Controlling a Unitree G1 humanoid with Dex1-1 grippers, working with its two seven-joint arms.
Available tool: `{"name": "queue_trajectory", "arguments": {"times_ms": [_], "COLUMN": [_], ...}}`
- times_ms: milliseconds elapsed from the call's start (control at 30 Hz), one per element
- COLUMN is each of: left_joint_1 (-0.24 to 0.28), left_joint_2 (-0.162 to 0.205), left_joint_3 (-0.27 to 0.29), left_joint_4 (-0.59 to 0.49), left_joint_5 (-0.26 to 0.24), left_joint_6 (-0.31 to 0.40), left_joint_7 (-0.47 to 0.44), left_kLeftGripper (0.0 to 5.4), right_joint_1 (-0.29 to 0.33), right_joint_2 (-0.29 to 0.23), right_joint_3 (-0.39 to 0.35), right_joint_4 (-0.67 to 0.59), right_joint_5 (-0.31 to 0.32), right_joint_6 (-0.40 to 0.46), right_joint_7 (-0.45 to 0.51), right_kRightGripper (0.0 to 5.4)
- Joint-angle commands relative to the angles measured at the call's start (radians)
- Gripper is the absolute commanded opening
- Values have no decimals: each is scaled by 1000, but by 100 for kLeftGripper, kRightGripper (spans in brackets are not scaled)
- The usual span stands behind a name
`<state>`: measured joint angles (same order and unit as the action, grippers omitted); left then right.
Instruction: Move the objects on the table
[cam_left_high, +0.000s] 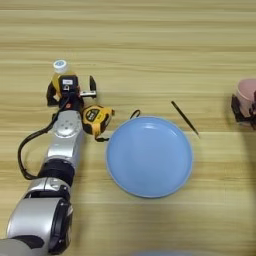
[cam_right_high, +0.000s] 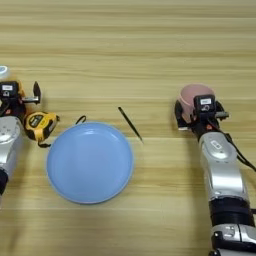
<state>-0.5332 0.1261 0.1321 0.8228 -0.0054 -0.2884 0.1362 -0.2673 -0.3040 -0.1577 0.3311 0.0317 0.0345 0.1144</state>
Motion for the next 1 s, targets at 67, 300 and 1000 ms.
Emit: {"name": "queue_trajectory", "arguments": {"times_ms": [67,300,1000], "left_joint_1": [-1,-1,-2], "left_joint_2": [-4,-4,-3], "left_joint_3": [-3,-4,-3], "left_joint_4": [-5,-4,-2], "left_joint_5": [7,7,7], "left_joint_6": [13,12,11], "left_joint_7": [5,5,5], "left_kLeftGripper": [540,540,540], "right_joint_1": [5,7,39], "right_joint_2": [10,14,11], "right_joint_3": [13,16,-8], "right_joint_4": [57,47,-62], "right_joint_5": [-8,16,53], "right_joint_6": [6,13,54], "right_joint_7": [2,32,45], "right_kRightGripper": [443,531,537]}}
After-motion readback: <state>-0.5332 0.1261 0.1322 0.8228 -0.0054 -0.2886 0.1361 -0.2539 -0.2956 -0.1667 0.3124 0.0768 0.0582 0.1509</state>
